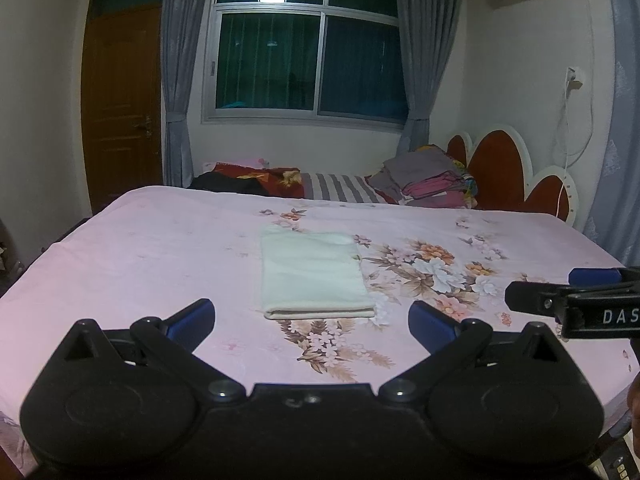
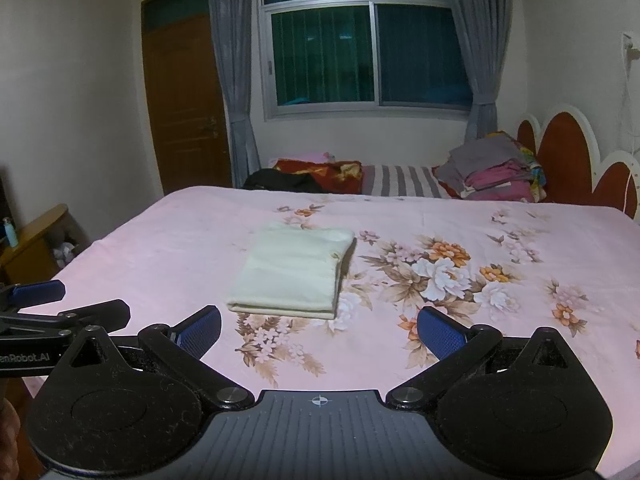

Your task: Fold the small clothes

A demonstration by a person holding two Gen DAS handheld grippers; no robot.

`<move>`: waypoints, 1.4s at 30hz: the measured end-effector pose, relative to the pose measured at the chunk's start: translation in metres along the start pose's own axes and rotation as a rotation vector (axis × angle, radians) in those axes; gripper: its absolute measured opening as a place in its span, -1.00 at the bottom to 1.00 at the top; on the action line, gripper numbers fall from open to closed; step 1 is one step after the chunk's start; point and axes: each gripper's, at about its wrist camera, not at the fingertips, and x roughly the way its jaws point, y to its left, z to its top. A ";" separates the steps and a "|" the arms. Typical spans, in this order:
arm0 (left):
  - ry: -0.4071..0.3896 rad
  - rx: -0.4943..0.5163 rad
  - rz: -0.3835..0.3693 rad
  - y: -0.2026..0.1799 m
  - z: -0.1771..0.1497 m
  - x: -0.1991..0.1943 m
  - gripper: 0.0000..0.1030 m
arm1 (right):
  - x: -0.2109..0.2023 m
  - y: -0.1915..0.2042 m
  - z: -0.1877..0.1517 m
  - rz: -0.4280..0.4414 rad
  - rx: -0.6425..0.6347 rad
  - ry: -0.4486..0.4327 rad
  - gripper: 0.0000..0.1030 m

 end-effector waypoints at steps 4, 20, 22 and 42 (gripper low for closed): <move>0.002 0.001 0.002 0.000 0.000 0.000 0.99 | 0.000 0.000 0.000 0.001 0.000 0.003 0.99; 0.001 0.003 0.003 0.006 -0.001 0.000 0.99 | -0.005 0.001 0.001 -0.002 -0.010 -0.006 1.00; -0.001 0.001 0.004 0.008 -0.001 -0.001 0.99 | -0.006 0.001 0.001 0.000 -0.011 -0.005 1.00; -0.004 -0.003 0.009 0.012 0.003 -0.002 0.99 | -0.004 0.001 0.002 0.012 -0.023 -0.001 1.00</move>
